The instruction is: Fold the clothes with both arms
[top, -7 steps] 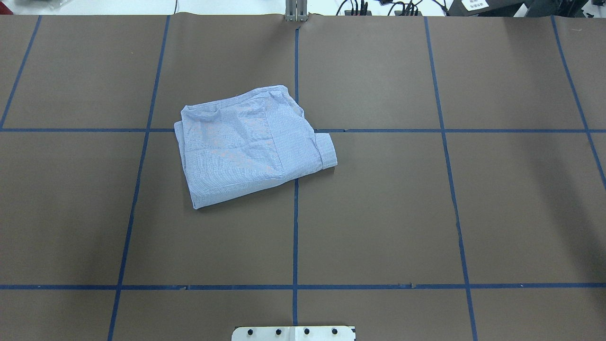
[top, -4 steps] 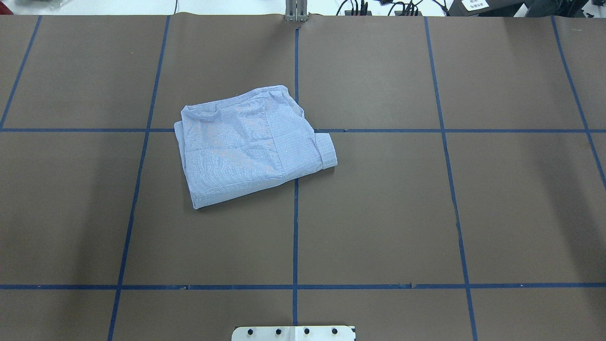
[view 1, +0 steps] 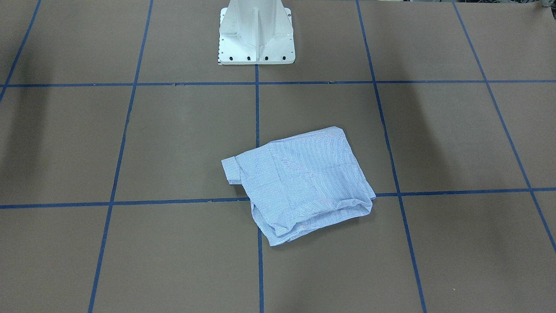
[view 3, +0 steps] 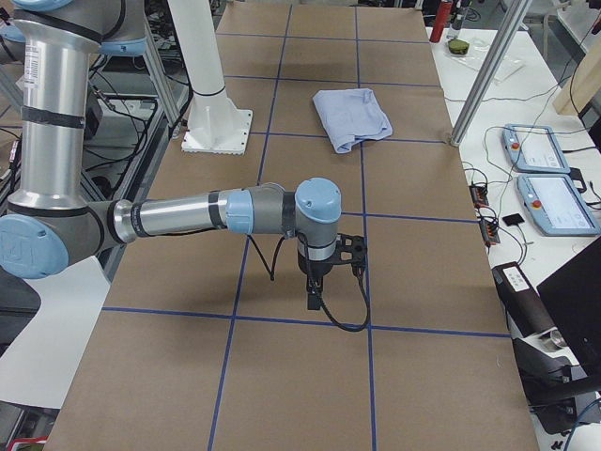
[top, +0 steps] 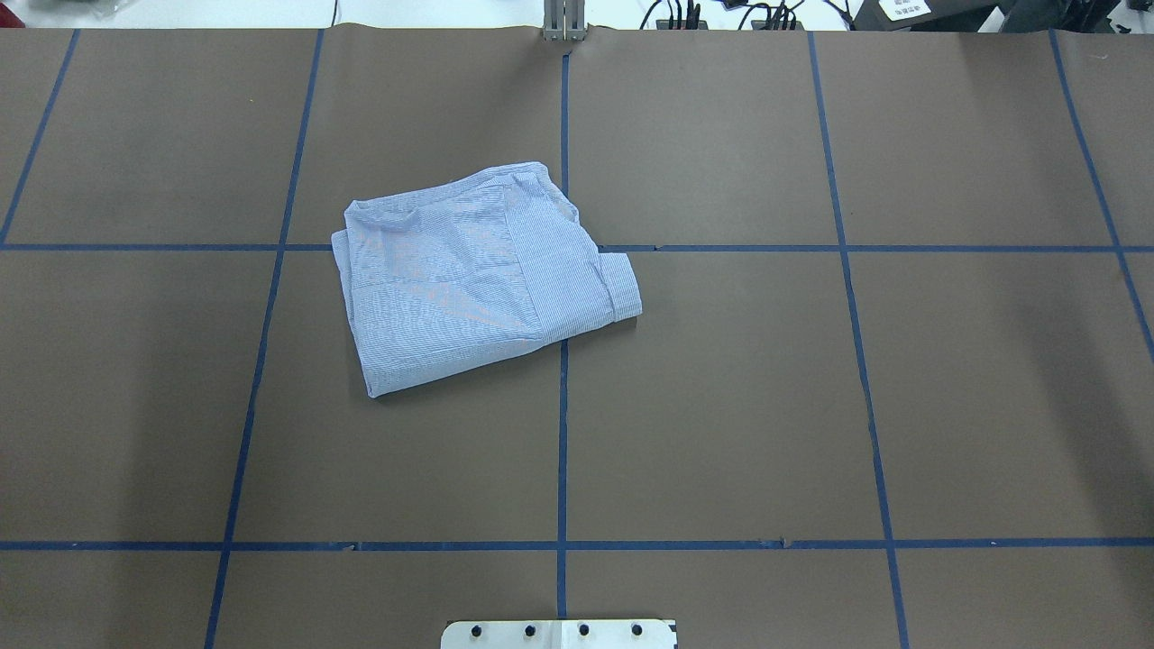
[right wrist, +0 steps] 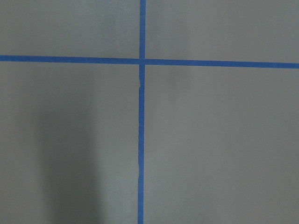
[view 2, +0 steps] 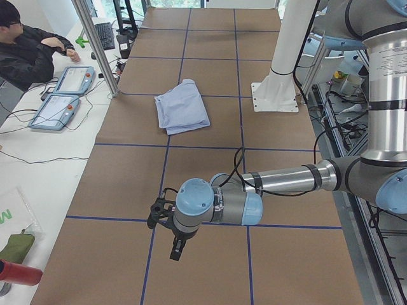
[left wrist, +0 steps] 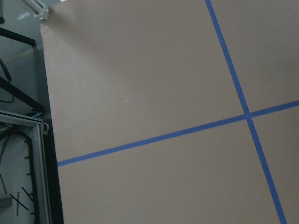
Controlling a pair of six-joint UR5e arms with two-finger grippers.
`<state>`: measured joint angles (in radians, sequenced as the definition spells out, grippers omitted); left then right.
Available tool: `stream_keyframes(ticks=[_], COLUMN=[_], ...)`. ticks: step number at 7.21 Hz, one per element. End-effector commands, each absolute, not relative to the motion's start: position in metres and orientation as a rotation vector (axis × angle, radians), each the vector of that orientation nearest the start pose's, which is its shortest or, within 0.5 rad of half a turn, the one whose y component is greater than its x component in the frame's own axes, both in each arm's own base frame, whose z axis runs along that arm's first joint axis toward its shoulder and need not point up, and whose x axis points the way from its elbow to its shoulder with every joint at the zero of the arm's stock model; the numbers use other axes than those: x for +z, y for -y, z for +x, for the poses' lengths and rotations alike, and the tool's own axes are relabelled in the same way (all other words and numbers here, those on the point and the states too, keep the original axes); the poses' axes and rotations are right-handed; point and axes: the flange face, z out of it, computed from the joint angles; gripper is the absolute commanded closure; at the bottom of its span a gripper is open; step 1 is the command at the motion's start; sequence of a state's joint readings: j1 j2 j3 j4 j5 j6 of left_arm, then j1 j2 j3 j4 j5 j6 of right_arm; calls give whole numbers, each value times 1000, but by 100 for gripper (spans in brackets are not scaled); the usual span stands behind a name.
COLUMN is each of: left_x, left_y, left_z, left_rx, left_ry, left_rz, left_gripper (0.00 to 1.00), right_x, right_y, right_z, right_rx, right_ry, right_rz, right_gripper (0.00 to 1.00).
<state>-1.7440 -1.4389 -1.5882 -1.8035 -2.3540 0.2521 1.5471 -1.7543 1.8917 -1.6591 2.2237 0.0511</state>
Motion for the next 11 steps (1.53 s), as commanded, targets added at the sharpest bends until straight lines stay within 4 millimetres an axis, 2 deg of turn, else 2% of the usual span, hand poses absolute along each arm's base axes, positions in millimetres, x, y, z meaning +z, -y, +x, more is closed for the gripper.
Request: stream_keyframes(ticks=[1, 6, 7, 8, 9, 11], left_x=[662, 666, 682, 678, 686, 688], left_y=[420, 418, 412, 412, 401, 395], left_z=[-135, -132, -130, -131, -130, -129], left_rx=[113, 109, 104, 108, 108, 136], left_ry=[-786, -829, -835, -832, -824, -804], left_rz=[261, 254, 238, 247, 240, 305], left_gripper=[0, 0, 0, 0, 0, 0], right_x=[626, 616, 615, 615, 616, 616], right_y=[393, 392, 393, 393, 392, 392], right_z=[57, 50, 50, 50, 51, 51], right_rx=[-8, -22, -21, -23, -22, -26], right_ry=[654, 753, 753, 753, 752, 752], right_rz=[55, 65, 66, 67, 65, 67], right_gripper=[0, 0, 0, 0, 0, 0])
